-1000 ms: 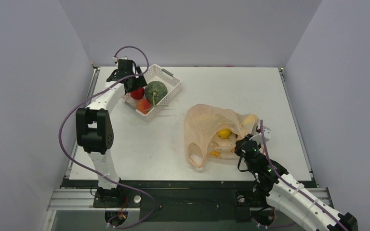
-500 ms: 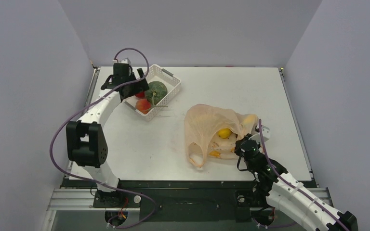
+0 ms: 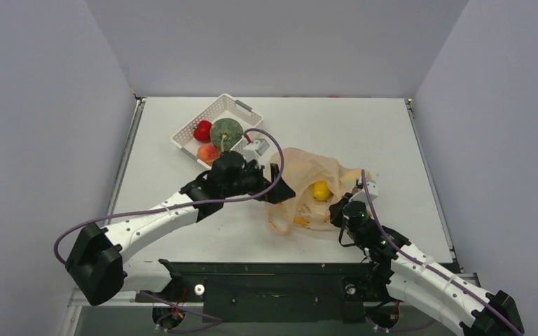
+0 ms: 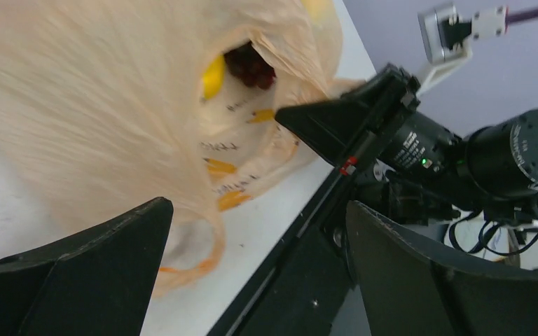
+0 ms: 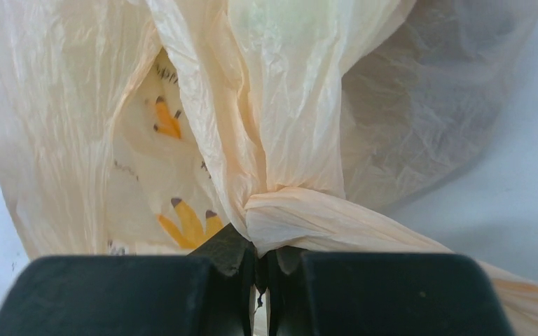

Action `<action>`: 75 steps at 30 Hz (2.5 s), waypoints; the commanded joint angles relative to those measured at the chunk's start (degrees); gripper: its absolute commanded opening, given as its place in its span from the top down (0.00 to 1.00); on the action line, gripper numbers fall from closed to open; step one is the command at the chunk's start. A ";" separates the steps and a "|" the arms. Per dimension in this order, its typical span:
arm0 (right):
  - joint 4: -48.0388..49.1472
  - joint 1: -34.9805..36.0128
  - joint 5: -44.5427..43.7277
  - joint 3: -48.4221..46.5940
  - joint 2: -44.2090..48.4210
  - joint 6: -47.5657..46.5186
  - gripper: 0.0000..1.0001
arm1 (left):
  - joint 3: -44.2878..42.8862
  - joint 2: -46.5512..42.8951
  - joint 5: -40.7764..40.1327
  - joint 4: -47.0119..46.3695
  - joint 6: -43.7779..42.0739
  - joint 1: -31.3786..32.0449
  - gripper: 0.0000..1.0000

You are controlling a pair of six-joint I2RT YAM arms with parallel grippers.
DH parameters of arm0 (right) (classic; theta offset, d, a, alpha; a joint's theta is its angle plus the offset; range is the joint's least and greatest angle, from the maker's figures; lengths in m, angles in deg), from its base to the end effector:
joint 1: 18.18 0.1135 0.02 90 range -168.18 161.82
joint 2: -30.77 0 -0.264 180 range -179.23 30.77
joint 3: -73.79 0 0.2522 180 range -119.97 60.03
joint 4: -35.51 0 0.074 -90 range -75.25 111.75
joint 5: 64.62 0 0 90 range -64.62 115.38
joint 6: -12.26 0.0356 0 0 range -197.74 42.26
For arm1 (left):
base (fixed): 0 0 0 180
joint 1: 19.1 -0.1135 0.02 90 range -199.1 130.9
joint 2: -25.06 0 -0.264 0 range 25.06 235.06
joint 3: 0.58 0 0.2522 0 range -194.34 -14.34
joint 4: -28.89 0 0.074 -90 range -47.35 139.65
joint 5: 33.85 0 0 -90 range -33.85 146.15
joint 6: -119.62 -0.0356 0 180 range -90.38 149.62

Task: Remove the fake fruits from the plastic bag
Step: Take out the fake fruit from the plastic bag.

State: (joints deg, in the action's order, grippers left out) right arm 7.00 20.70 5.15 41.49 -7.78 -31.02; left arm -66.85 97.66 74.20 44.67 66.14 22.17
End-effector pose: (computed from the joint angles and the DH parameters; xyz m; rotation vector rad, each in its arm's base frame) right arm 0.1264 0.0861 0.1893 0.3498 2.1470 0.4865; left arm 0.2119 -0.2007 0.2970 0.3150 2.1135 -1.1607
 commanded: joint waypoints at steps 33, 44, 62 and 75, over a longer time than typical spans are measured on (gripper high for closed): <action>-0.28 7.64 -7.35 3.70 6.91 8.50 1.00 | -14.81 34.37 -17.11 -10.75 -3.65 14.09 0.42; -1.34 7.64 -7.34 2.94 7.82 7.90 1.00 | -21.46 44.09 -22.31 -12.56 -4.36 13.66 0.20; -3.58 7.59 -9.23 2.58 8.73 7.76 1.00 | -25.81 46.10 -18.10 -11.24 -2.95 13.48 0.84; -6.78 1.20 -13.33 1.91 6.52 12.11 1.00 | -21.34 36.14 -6.82 -2.96 0.35 12.79 1.00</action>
State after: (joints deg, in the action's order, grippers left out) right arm 1.10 26.77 -6.61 45.55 0.36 -20.66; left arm -89.71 140.04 60.97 41.20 63.58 35.81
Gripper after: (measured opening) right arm 0.007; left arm 0.506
